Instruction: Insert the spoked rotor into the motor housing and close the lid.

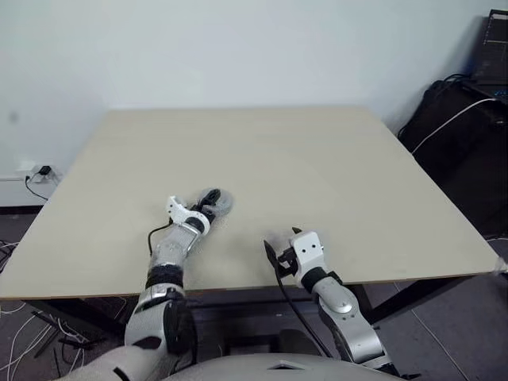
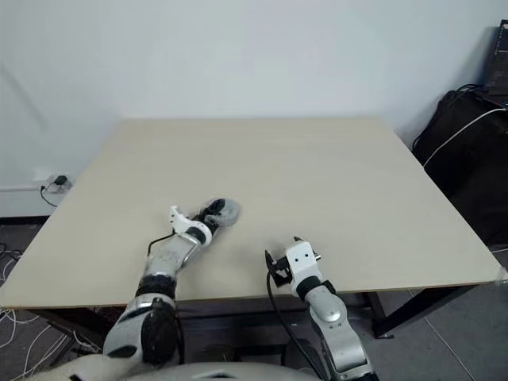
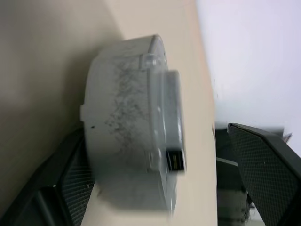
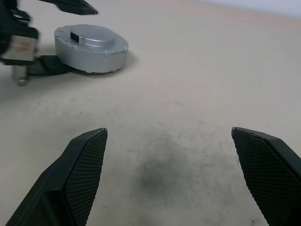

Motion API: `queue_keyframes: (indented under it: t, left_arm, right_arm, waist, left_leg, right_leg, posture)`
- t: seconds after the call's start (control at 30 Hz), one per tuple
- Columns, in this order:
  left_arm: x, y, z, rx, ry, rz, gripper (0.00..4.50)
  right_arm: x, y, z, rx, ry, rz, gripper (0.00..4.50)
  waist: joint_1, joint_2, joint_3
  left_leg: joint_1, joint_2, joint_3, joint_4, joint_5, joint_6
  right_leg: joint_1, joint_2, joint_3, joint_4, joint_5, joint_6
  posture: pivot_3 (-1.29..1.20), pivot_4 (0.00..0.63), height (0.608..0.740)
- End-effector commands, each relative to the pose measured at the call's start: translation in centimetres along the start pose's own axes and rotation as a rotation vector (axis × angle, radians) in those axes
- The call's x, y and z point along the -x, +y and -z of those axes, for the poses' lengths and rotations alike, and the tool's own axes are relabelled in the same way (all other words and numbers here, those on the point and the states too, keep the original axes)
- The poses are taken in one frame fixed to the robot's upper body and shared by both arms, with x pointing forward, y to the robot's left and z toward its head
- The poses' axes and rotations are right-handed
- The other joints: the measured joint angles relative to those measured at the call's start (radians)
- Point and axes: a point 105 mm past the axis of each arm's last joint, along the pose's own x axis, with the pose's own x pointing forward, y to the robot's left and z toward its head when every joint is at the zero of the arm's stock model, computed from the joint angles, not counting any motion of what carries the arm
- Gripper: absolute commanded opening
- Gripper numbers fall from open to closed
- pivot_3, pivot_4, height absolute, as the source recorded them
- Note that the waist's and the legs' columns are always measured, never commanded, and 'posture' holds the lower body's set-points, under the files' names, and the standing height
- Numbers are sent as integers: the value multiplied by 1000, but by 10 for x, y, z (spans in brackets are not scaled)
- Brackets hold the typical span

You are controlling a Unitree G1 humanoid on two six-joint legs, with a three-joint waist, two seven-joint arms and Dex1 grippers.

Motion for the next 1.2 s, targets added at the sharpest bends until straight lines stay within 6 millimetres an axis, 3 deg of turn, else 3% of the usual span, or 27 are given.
queue_keyframes:
  t: [0.03,0.27,0.4,0.53,0.67,0.87,1.2]
  left_arm:
    - [27,31,16,-81,88,-123,4468]
    - [66,28,20,-617,20,-116,4468]
    - [78,25,18,-926,-137,-143,4468]
    - [85,21,15,-1093,-297,-182,4468]
    - [93,8,11,-1170,-482,-130,4468]
    - [101,3,12,-1177,-589,-92,4468]
    - [101,9,17,-1111,-588,-71,4468]
  right_arm:
    - [-4,-6,-13,-17,-42,20,4500]
    - [1,-28,-1,-86,-1,143,4500]
    - [14,-53,1,-56,-45,331,4500]
    - [28,-64,2,6,-102,423,4500]
    - [41,-68,6,27,-163,475,4500]
    - [53,-63,17,-16,-187,490,4500]
    - [49,-54,24,-119,-186,476,4500]
  waist:
    - [-2,1,-2]
    - [3,3,-4]
    - [10,6,-2]
    - [20,7,3]
    - [38,7,5]
    - [44,7,6]
    - [41,7,8]
  left_leg:
    - [1,1,0,0,-1,-1]
    - [4,3,1,-1,-1,-2]
    - [4,3,2,-2,-2,-3]
    - [3,4,1,-2,-2,-3]
    - [-1,3,2,-2,-1,-3]
    - [-2,3,2,-1,-2,-1]
    - [-2,3,2,-1,-2,-1]
  right_leg:
    - [0,0,0,0,-1,0]
    - [3,2,2,0,-2,-2]
    - [3,2,2,0,-6,-8]
    - [2,2,1,0,-6,-8]
    - [-2,1,1,0,-6,-8]
    - [-2,1,1,-1,-7,-7]
    - [-2,1,0,-1,-7,-7]
  posture:
    - [0,0,740]
    - [0,0,740]
    - [0,0,740]
    - [0,0,740]
    - [0,0,740]
    - [0,0,740]
    - [0,0,740]
